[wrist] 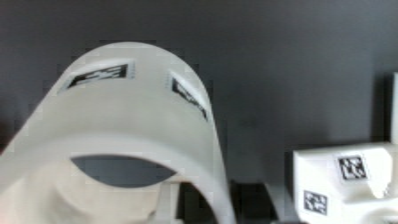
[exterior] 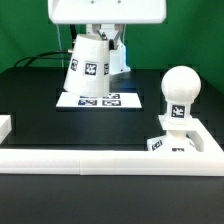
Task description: Assemble lamp
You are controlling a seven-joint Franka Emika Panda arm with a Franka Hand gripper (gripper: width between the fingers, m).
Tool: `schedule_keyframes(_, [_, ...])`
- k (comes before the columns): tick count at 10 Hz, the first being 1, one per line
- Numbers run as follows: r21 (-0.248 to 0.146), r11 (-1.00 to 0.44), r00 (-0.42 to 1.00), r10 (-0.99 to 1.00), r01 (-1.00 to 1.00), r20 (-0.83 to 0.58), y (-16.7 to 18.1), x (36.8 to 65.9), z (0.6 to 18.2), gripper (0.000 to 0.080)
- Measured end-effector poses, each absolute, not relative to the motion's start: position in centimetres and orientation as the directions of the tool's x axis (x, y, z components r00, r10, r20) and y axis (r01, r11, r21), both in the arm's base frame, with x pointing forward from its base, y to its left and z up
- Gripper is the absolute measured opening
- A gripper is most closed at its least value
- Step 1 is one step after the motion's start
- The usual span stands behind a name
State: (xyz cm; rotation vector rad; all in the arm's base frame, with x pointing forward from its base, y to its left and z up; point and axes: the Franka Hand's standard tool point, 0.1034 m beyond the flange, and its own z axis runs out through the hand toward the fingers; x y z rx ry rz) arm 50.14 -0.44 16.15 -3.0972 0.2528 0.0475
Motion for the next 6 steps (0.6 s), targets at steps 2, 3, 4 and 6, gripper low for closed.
schedule_keyframes(2, [-0.029,-0.986,0.986,-0.162,-0.164,-0.037,-0.26,50.45,16.12,0.0045])
schedule_keyframes(3, [-0.028,-0.986,0.986,-0.163,-0.164,-0.038,-0.27,50.43,16.07,0.0045])
schedule_keyframes(4, [-0.028,-0.986,0.986,-0.162,-0.163,-0.038,-0.24,50.42,16.06,0.0045])
schedule_keyframes(6, [-0.028,-0.986,0.986,-0.162,-0.163,-0.039,-0.24,50.41,16.03,0.0045])
